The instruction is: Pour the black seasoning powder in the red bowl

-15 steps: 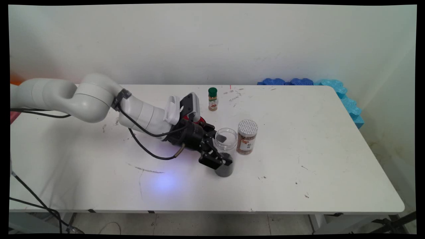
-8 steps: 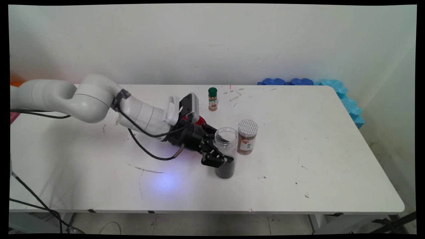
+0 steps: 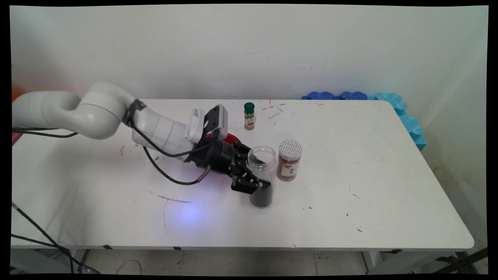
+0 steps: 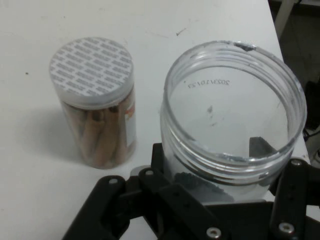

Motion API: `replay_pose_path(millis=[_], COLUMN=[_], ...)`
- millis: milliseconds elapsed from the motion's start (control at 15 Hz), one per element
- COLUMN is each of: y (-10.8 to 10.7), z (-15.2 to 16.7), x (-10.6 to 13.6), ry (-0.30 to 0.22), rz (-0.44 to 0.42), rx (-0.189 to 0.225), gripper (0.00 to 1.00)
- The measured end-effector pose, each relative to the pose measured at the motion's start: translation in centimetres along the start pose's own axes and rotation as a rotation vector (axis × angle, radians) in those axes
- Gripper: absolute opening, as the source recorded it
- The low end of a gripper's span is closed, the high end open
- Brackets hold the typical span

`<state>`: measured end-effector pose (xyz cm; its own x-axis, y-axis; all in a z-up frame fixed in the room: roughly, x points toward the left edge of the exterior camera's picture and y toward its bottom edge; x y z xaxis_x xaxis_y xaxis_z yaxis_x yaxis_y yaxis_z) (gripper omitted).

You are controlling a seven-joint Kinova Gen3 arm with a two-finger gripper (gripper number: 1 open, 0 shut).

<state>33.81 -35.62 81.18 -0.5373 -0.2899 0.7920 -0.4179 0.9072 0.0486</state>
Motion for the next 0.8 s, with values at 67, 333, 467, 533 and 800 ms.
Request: replay_pose_path(millis=[67, 333, 467, 533, 800], y=[-0.1, -0.6, -0.8, -0.8, -1.0], z=[-0.2, -2.7, -4.5, -5.3, -8.3], x=[0.1, 1.5, 2.4, 2.7, 3.9], ry=[0.002, 0.011, 0.013, 0.013, 0.018], rz=[0.001, 0.003, -0.001, -0.001, 0.003], rx=[0.001, 0.008, 0.008, 0.006, -0.007], gripper=[0.00, 0.00, 0.00, 0.00, 0.00])
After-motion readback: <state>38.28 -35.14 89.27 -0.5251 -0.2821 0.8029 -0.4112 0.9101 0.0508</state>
